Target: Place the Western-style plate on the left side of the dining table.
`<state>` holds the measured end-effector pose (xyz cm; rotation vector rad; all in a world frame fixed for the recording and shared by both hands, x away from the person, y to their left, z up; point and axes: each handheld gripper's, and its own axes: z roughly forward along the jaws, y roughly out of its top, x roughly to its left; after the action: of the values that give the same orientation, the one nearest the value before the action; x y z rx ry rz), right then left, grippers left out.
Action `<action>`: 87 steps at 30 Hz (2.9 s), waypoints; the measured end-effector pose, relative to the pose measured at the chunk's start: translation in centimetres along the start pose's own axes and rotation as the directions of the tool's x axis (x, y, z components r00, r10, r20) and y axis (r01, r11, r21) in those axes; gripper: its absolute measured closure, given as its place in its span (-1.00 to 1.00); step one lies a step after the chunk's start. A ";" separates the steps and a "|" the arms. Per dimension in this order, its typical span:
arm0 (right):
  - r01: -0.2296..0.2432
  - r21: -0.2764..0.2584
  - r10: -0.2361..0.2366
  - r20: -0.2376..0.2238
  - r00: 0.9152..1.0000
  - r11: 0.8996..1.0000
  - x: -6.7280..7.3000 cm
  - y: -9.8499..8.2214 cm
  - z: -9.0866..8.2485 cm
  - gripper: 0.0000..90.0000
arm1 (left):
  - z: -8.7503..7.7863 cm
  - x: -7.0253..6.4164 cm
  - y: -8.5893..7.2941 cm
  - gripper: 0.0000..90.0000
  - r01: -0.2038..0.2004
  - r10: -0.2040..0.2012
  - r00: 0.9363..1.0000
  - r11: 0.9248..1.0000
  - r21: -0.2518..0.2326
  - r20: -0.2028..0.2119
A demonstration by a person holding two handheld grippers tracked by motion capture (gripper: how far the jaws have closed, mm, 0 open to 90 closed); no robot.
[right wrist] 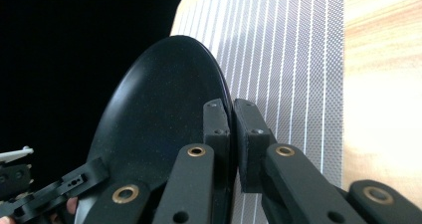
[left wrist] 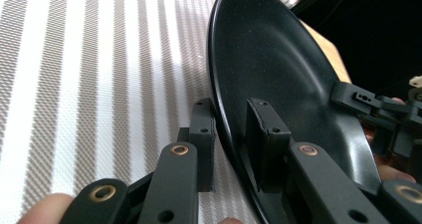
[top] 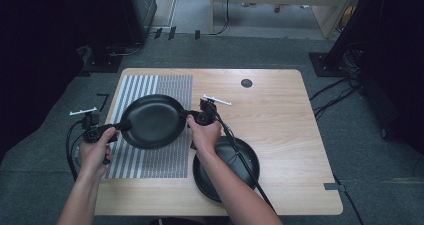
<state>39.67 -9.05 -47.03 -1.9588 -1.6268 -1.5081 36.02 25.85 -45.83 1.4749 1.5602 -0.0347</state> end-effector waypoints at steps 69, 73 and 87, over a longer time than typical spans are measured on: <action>0.224 -0.094 -0.214 0.101 0.972 0.970 -0.1 2.4 2.3 0.10 | 2.8 2.4 1.7 -0.51 -0.092 0.081 0.962 0.995 -0.030 -0.260; 0.267 -0.106 -0.258 0.086 0.962 0.958 0.0 2.6 0.5 -0.05 | 2.2 1.3 1.2 -0.67 -0.140 0.126 0.956 0.990 -0.033 -0.266; 0.480 -0.095 -0.467 0.128 0.875 0.872 -1.1 2.7 -7.5 -0.36 | -0.1 -2.1 -1.4 -0.96 -0.259 0.235 0.950 0.961 -0.099 -0.204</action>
<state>37.72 -15.85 -43.17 -1.8002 -2.2364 -1.7300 34.46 23.90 -45.29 1.6003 1.4848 0.3540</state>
